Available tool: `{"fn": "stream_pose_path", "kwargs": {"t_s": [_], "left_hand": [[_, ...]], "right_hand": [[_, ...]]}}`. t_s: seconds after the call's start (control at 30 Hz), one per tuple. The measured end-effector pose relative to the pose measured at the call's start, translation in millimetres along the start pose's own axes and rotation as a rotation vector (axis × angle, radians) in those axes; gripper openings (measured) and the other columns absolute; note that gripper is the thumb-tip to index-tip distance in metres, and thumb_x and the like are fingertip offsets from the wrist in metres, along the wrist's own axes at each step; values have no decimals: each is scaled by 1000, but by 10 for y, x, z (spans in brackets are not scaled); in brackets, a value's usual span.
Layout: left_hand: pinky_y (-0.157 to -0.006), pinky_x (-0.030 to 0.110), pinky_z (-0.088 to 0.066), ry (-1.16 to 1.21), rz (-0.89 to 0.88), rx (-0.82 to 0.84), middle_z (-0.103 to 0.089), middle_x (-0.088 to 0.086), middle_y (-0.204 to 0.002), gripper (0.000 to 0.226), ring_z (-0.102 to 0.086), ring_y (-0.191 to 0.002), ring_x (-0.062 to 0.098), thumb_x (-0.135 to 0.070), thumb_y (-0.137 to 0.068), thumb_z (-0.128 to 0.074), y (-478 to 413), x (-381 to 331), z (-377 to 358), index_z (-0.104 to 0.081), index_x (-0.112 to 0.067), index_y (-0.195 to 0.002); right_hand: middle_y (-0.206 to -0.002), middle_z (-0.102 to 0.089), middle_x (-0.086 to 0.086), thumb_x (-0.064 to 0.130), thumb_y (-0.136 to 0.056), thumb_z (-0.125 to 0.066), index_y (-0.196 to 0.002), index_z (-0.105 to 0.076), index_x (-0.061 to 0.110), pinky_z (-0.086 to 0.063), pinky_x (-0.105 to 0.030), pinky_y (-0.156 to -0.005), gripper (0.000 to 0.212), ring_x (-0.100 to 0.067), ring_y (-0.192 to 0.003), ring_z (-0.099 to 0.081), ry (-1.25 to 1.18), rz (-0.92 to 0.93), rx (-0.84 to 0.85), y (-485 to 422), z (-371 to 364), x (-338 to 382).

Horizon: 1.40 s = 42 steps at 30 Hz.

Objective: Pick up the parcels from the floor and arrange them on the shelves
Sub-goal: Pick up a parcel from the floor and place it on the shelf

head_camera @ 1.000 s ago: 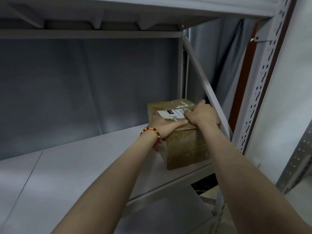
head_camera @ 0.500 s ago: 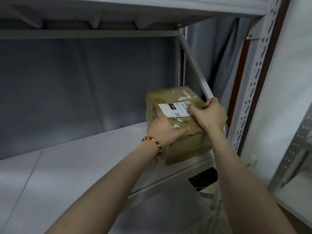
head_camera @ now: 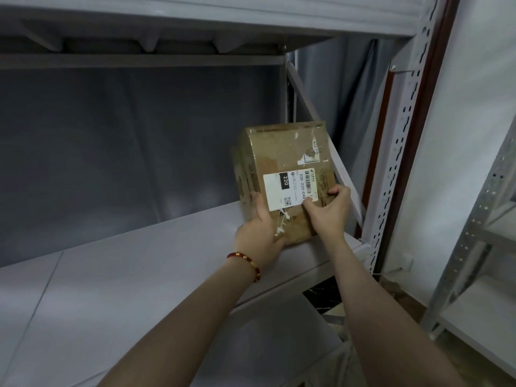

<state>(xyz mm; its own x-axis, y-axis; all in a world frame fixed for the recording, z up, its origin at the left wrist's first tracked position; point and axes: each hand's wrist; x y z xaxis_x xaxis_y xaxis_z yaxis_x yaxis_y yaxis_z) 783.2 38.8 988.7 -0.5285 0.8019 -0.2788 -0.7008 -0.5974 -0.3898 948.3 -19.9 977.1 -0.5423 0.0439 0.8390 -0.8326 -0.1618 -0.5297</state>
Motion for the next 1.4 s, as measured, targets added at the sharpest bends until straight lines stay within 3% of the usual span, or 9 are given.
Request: {"fn": "stream_pose_path", "kwargs": {"t_s": [0.1,0.23,0.33,0.57,0.77,0.93,1.1,1.23,1.4], "left_hand": [[-82,33,-50,-61,34,13,-24,19,-158,109,-63,-108,27,-38,-91,-63,26,-73,-150,19,2,-149],[-77,32,-53,-168,71,67,-41,16,-148,81,-67,-92,22,-16,-99,-46,105,-19,-357,13,1,-151],[-76,33,-54,-200,90,115,-46,15,-142,73,-68,-89,22,-10,-100,-40,142,-4,-469,8,1,-152],[-79,35,-53,-214,135,93,-59,13,-124,60,-67,-97,25,-8,-100,-39,-6,-46,-356,-9,0,-152],[-74,37,-52,-238,147,103,-61,13,-119,66,-67,-95,27,-8,-99,-40,-72,10,-377,-4,-3,-154],[-70,37,-49,-237,122,119,-59,11,-123,58,-66,-97,29,-14,-100,-41,-54,150,-412,-15,-8,-151],[-72,36,-41,-237,122,157,-56,14,-126,31,-61,-105,33,-15,-102,-36,131,335,-300,-38,-6,-132],[-80,39,-43,-245,156,177,-54,14,-126,28,-57,-112,34,-15,-101,-35,396,548,-183,-42,-5,-127],[-84,39,-45,-302,202,159,-53,14,-128,28,-52,-118,31,-13,-100,-36,786,864,68,-42,-5,-126]], "right_hand": [[-111,-48,-1,31,-64,-77,-105,-41,17,-45,-40,-92,57,-23,-107,-49,0,-11,23,21,4,-85],[-119,-48,-6,17,-74,-79,-119,-45,6,-40,-30,-88,57,-23,-112,-48,76,-66,112,140,40,-322],[-126,-52,-11,12,-76,-79,-123,-45,5,-41,-29,-90,58,-24,-114,-52,88,-112,148,190,37,-424],[-131,-49,-12,8,-79,-77,-124,-45,6,-43,-38,-103,56,-27,-120,-50,133,-154,171,109,-2,-373],[-136,-45,-14,16,-81,-78,-127,-47,5,-43,-42,-103,57,-32,-123,-49,226,-178,159,181,-74,-330],[-155,-21,-21,15,-85,-69,-133,-40,1,-35,-46,-112,59,-39,-136,-32,343,-207,139,366,-239,-218],[-155,-21,-26,19,-83,-69,-133,-42,-2,-34,-50,-112,60,-42,-140,-27,490,-88,75,719,-403,-39],[-151,-32,-29,10,-76,-68,-122,-52,-1,-32,-53,-110,51,-46,-137,-33,475,36,36,1141,-553,147],[-154,-30,-26,15,-72,-71,-122,-53,2,-27,-52,-114,55,-43,-139,-31,450,131,104,1576,-712,443]]}}
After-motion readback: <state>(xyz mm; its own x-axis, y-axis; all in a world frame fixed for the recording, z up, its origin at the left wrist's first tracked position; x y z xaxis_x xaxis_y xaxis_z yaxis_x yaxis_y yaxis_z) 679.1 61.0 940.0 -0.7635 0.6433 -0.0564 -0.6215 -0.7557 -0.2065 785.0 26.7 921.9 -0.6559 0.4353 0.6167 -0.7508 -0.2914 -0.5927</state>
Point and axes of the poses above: each hand's wrist, its own y-axis away from the middle knuckle, its own z-axis out of the back of the hand, x = y × z
